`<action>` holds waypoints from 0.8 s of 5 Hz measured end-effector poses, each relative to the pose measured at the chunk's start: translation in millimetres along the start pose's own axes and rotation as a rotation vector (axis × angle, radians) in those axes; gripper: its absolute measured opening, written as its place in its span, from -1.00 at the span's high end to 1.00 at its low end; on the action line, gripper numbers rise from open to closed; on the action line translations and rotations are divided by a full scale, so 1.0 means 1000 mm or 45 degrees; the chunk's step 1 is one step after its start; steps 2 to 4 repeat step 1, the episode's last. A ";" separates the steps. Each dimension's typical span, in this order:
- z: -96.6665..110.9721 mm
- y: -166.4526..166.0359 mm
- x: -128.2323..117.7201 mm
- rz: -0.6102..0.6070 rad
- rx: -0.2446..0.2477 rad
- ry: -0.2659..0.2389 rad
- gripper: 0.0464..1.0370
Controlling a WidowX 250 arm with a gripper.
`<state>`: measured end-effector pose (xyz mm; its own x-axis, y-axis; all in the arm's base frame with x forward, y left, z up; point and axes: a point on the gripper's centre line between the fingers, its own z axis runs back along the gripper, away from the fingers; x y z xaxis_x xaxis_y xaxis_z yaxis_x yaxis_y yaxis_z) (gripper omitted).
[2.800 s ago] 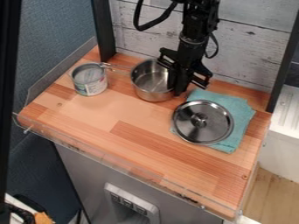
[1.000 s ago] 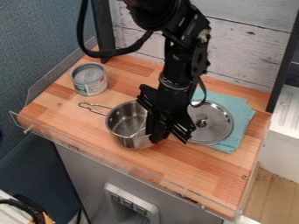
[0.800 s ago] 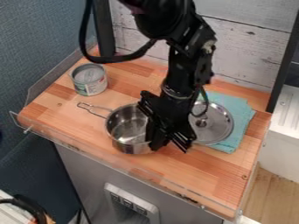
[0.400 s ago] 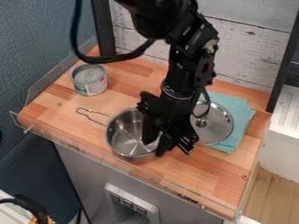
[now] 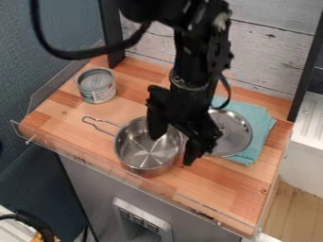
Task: Moved the things of the table
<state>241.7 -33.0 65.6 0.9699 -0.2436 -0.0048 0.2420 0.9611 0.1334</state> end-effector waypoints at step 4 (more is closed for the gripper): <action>0.002 -0.003 -0.002 0.007 -0.050 0.001 -0.95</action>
